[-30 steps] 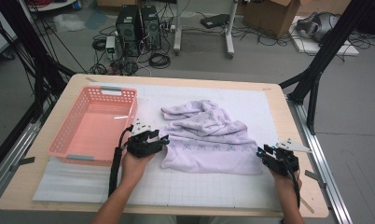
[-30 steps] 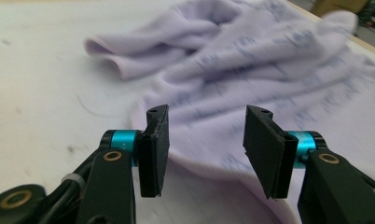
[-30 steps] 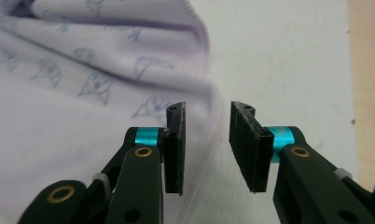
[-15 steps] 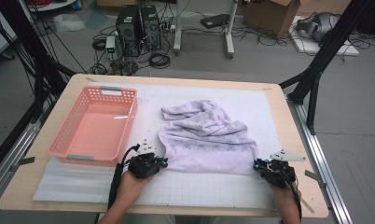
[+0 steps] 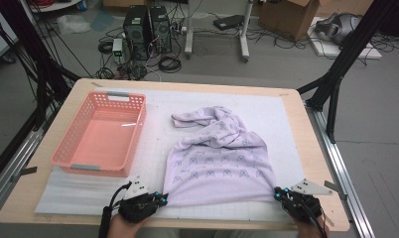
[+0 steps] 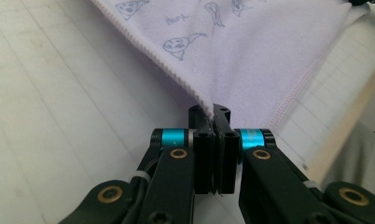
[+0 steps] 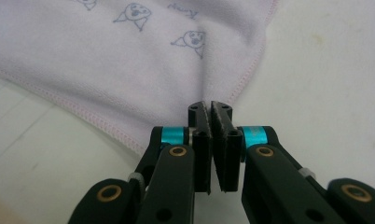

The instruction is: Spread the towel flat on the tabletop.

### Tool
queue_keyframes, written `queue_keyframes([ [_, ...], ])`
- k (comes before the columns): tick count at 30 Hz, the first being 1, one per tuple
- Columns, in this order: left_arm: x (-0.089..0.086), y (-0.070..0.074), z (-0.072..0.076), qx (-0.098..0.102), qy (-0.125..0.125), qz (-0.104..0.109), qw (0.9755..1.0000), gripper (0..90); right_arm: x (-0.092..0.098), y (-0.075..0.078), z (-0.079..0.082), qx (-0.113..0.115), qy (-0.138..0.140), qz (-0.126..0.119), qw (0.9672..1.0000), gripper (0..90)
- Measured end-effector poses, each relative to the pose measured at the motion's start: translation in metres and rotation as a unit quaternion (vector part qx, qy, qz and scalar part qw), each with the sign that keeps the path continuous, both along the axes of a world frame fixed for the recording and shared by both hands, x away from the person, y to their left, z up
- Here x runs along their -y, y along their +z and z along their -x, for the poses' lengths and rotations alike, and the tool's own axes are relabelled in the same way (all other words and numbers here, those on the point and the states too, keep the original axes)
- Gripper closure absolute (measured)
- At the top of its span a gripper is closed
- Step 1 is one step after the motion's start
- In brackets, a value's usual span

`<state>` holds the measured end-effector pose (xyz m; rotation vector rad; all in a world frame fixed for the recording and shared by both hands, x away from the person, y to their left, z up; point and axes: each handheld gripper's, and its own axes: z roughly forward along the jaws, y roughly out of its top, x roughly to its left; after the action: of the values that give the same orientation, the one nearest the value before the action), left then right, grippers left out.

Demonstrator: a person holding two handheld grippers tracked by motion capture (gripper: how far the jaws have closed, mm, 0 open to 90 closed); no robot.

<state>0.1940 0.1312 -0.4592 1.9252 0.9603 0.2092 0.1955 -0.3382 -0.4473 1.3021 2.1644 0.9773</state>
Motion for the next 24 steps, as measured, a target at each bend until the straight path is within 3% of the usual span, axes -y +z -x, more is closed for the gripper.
queue_keyframes([
  [9, -0.006, -0.006, 0.044, 0.018, -0.026, 0.008, 0.9995, 87.9, -0.006, 0.001, 0.056, -0.002, -0.022, 0.001, 0.9998, 86.7],
  [14, -0.007, -0.008, 0.058, 0.018, -0.04, 0.012, 0.999, 87.9, -0.004, 0.001, 0.075, -0.008, -0.027, -0.001, 0.9996, 86.8],
  [16, -0.007, -0.008, 0.06, 0.019, -0.047, 0.017, 0.9986, 87.4, -0.004, 0.001, 0.077, -0.022, -0.022, -0.007, 0.9995, 86.2],
  [17, -0.007, -0.008, 0.06, 0.026, -0.047, 0.024, 0.9983, 84.8, -0.004, 0.001, 0.078, -0.019, -0.021, -0.008, 0.9996, 84.0],
  [19, -0.006, -0.004, 0.054, 0.04, -0.028, 0.032, 0.9983, 58.3, -0.003, 0.004, 0.076, -0.012, -0.023, -0.029, 0.9992, 73.0],
  [22, -0.005, 0.005, 0.034, 0.057, -0.007, 0.046, 0.9973, 49.9, -0.001, 0.013, 0.059, 0.018, -0.02, -0.054, 0.9981, 61.6],
  [24, -0.002, 0.009, 0.014, 0.057, 0.009, 0.048, 0.9972, 49.5, -0.003, 0.016, 0.043, 0.022, -0.015, -0.045, 0.9986, 58.0],
])
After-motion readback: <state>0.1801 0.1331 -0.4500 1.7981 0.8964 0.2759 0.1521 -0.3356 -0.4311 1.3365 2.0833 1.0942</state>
